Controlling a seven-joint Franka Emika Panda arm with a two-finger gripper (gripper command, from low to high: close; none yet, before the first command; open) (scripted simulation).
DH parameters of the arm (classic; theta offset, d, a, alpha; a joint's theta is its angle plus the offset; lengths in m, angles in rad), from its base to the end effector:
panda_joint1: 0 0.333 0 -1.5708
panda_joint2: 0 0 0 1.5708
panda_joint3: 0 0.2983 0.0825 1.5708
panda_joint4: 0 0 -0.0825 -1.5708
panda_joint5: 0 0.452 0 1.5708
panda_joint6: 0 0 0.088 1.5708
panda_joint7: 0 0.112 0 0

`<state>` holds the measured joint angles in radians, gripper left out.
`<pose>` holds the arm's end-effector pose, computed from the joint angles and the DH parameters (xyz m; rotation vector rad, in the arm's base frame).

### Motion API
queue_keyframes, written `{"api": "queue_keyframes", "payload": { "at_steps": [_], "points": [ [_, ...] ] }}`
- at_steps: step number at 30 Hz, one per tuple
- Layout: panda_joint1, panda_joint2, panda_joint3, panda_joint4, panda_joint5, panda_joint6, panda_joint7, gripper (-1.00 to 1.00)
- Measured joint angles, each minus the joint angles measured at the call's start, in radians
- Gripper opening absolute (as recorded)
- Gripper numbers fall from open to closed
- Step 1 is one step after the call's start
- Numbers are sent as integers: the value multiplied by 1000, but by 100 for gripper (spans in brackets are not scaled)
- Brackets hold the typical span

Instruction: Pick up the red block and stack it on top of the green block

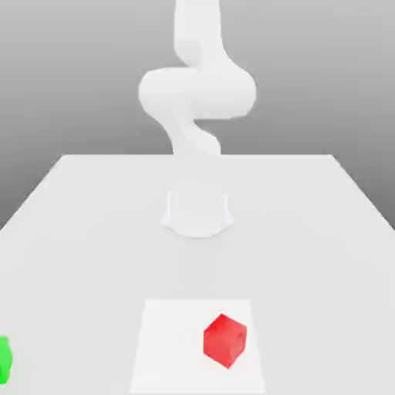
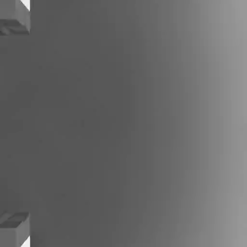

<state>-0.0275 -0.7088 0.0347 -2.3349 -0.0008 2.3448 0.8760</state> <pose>0.4644 0.0065 0.6440 -2.4550 1.1383 -0.9338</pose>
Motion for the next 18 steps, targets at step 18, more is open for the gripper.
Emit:
{"api": "queue_keyframes", "payload": {
  "at_steps": [18],
  "points": [
    [-104, 659, 172, -251, -64, 323, 590, 0]
  ]
}}
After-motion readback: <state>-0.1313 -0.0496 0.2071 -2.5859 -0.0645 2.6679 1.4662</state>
